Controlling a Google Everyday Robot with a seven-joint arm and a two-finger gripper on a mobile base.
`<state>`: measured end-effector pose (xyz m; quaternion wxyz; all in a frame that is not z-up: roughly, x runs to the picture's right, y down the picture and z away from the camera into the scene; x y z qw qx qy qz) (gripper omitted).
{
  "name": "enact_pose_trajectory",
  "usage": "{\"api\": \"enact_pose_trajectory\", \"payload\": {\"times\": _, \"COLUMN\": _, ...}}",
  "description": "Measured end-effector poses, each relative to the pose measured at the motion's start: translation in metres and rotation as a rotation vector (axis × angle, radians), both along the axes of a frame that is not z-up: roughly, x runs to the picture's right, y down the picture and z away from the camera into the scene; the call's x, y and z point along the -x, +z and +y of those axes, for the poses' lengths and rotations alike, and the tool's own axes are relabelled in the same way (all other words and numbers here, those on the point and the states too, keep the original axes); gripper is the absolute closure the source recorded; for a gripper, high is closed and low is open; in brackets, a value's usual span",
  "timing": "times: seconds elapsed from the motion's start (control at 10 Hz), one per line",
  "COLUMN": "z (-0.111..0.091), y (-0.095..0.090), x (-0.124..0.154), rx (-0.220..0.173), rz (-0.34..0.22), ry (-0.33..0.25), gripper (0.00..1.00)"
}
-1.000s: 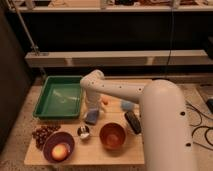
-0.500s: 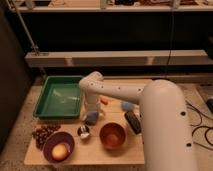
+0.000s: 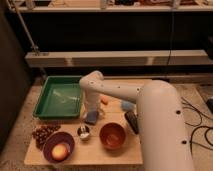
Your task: Place sponge in table surface
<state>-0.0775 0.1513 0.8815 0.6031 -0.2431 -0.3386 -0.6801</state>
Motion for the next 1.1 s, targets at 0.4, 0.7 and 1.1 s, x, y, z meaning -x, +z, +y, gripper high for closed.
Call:
{"api": "enact_pose_trajectory", "payload": {"times": 0.4, "z": 0.004, "y": 0.004, "x": 0.003, "rx": 0.012, "rz": -0.029, "ry": 0.004, "gripper": 0.58}}
{"api": "enact_pose_trajectory", "payload": {"times": 0.7, "z": -0.009, "y": -0.009, "x": 0.007, "rx": -0.017, "rz": -0.058, "ry": -0.005, "gripper": 0.85}}
{"api": "enact_pose_trajectory", "payload": {"times": 1.1, "z": -0.052, "y": -0.042, "x": -0.012, "rx": -0.063, "rz": -0.052, "ry": -0.003, "gripper": 1.0}}
